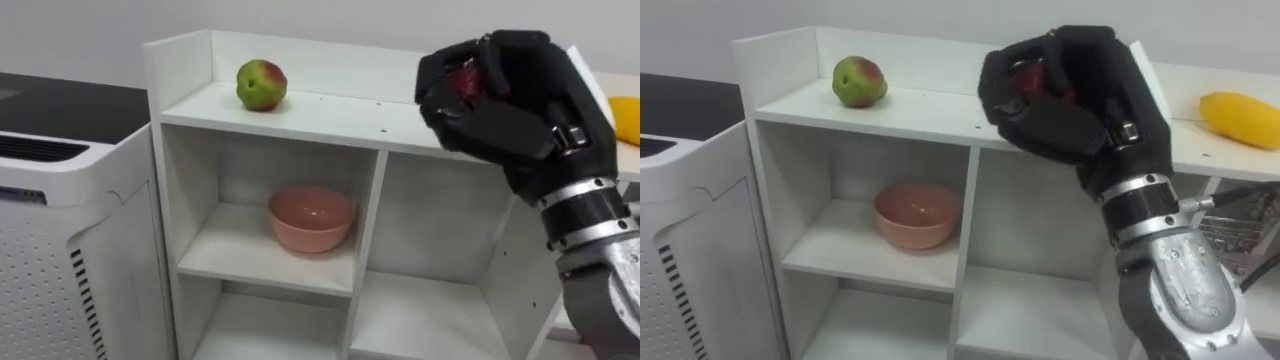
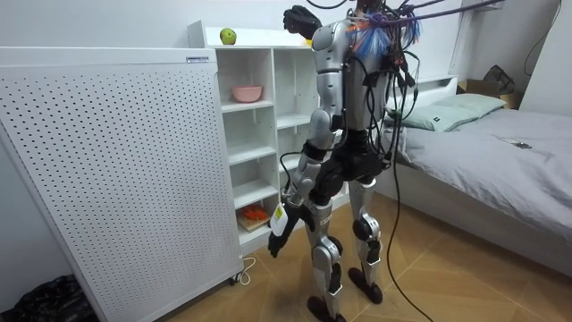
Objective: Arrange fruit in the closet
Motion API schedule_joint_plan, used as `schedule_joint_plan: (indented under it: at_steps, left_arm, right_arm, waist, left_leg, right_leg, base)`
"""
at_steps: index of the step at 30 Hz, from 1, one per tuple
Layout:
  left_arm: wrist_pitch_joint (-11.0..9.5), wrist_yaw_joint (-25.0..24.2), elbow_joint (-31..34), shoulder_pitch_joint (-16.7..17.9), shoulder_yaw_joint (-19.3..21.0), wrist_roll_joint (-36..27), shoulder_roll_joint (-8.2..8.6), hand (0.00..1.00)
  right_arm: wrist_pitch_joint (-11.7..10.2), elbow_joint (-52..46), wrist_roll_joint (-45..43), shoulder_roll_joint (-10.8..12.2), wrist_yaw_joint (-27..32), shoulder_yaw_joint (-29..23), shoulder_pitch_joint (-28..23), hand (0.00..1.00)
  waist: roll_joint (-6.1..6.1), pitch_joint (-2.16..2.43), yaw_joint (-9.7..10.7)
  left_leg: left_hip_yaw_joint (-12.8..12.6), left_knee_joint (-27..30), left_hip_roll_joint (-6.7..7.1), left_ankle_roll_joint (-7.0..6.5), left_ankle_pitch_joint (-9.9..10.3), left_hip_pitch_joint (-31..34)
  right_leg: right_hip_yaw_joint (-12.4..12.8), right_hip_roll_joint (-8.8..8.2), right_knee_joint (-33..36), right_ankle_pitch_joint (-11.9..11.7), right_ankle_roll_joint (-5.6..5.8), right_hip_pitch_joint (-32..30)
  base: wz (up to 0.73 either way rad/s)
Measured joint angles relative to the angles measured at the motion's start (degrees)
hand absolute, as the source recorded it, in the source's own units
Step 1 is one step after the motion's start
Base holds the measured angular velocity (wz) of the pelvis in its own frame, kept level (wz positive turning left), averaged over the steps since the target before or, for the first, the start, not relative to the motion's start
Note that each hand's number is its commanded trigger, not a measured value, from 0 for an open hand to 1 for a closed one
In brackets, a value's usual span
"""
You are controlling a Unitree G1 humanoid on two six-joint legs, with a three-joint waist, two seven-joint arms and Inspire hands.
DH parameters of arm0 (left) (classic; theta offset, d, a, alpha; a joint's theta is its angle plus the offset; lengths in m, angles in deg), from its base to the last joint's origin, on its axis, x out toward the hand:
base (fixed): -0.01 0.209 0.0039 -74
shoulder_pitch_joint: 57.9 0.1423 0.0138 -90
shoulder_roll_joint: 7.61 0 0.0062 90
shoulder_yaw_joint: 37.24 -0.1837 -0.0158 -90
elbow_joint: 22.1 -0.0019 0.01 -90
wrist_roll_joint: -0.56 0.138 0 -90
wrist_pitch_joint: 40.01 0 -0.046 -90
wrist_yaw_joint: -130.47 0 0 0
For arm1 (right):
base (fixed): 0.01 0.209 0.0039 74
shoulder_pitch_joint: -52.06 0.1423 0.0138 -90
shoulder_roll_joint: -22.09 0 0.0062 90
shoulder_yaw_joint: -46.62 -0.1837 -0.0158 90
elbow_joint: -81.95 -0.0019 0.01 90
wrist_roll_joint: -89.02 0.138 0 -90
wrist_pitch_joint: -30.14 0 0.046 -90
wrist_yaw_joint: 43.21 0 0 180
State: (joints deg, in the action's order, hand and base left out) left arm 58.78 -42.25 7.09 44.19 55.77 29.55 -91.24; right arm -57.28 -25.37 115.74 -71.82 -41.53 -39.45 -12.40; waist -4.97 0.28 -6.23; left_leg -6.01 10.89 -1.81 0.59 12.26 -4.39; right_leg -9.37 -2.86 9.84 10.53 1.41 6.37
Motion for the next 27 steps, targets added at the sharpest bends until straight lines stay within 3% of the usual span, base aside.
schedule_joint_plan:
  at_steps: [6, 10, 12, 14, 16, 17, 19, 23, 26, 27]
  left_arm:
    - [0.05, 1.00, -0.09, -0.72, -3.95, -0.15, -0.12, 0.00]
    - [-0.17, 1.89, -1.75, -4.28, -6.34, -2.69, -0.15, 0.00]
    - [-0.20, 2.73, -3.28, -6.45, -8.30, -4.07, -0.08, 0.00]
    - [-0.27, 3.19, -4.07, -8.64, -10.39, -5.97, -0.04, 0.00]
    - [-0.85, 3.60, -4.77, -10.78, -11.87, -8.73, -0.07, 0.00]
    - [-1.02, 3.74, -5.01, -11.19, -12.34, -9.01, -0.10, 0.00]
    - [-1.89, 3.93, -5.24, -11.53, -12.96, -10.61, -0.11, 0.00]
    - [-1.70, 3.90, -5.88, -11.41, -14.77, -11.42, 0.11, 0.00]
    - [-1.77, 3.92, -5.97, -11.88, -15.03, -11.51, 0.16, 0.00]
    - [-1.78, 3.95, -5.63, -11.88, -15.00, -11.52, 0.13, 0.00]
  right_arm:
    - [-0.22, 1.81, 2.20, 0.66, -5.75, 4.23, -0.16, 1.00]
    - [-0.49, 11.87, 3.23, 4.55, -7.80, 5.43, -5.50, 1.00]
    - [-0.44, 18.68, 4.84, 6.22, -8.16, 6.27, -5.99, 1.00]
    - [-0.41, 26.37, 7.96, 7.32, -7.79, 6.58, -6.11, 1.00]
    - [-0.12, 34.57, 10.17, 8.39, -6.95, 7.05, -6.47, 1.00]
    - [-0.11, 36.93, 11.23, 8.78, -6.78, 7.20, -6.47, 1.00]
    - [-0.03, 43.79, 15.23, 10.09, -5.75, 7.35, -6.76, 1.00]
    - [-0.18, 50.82, 22.54, 10.65, -5.10, 7.28, -6.73, 1.00]
    - [-0.19, 53.45, 28.75, 10.85, -2.80, 5.74, -6.18, 1.00]
    - [-0.37, 54.98, 32.44, 10.78, -2.44, 5.09, -5.12, 1.00]
  waist:
    - [0.40, -0.07, 0.00]
    - [0.90, -0.21, -0.20]
    - [1.64, -0.63, 0.11]
    - [2.29, -0.65, 0.20]
    - [3.31, -1.11, 0.28]
    - [3.56, -1.10, 0.41]
    - [4.45, -1.07, 0.70]
    - [4.85, -1.26, 1.37]
    - [5.39, -1.67, 1.19]
    - [5.77, -2.02, 1.19]
  left_leg:
    - [-0.01, 1.28, -0.19, -0.06, -0.05, 2.90]
    - [0.03, 2.85, -0.32, -0.16, -0.07, 5.97]
    - [-0.13, 3.79, -0.37, -0.38, -0.30, 8.18]
    - [-0.22, 4.80, -0.39, -0.55, -0.41, 10.85]
    - [-0.27, 5.57, -0.29, -0.77, -0.95, 13.94]
    - [-0.27, 5.80, -0.27, -0.81, -1.03, 14.45]
    - [-0.24, 6.96, -0.28, -0.93, -1.22, 17.25]
    - [-0.18, 9.01, 0.08, -1.24, -1.41, 21.08]
    - [0.02, 12.25, 0.35, -1.64, -1.24, 26.17]
    - [0.03, 13.88, 0.38, -1.73, -1.19, 28.42]
  right_leg:
    - [-0.31, 0.07, 0.04, -0.59, -0.17, -2.28]
    - [-0.34, 0.05, 0.67, -0.96, -0.20, -5.05]
    - [-0.23, -0.08, 2.05, -1.05, -0.28, -7.64]
    - [-0.27, -0.27, 3.19, -1.12, -0.37, -10.45]
    - [-0.98, -0.74, 5.23, -1.15, -0.41, -14.15]
    - [-1.45, -0.91, 5.68, -1.15, -0.41, -14.86]
    - [-1.80, -1.30, 8.28, -1.13, -0.42, -18.41]
    - [-1.87, -2.09, 11.01, -0.78, -0.59, -22.30]
    - [-1.60, -2.84, 14.70, 0.08, -0.94, -27.47]
    - [-1.42, -3.04, 16.38, 0.28, -1.06, -29.78]
  base:
    - [0.01]
    - [0.01]
    - [-0.06]
    - [-0.05]
    - [0.00]
    - [0.00]
    - [0.00]
    - [0.02]
    - [0.04]
    - [0.00]
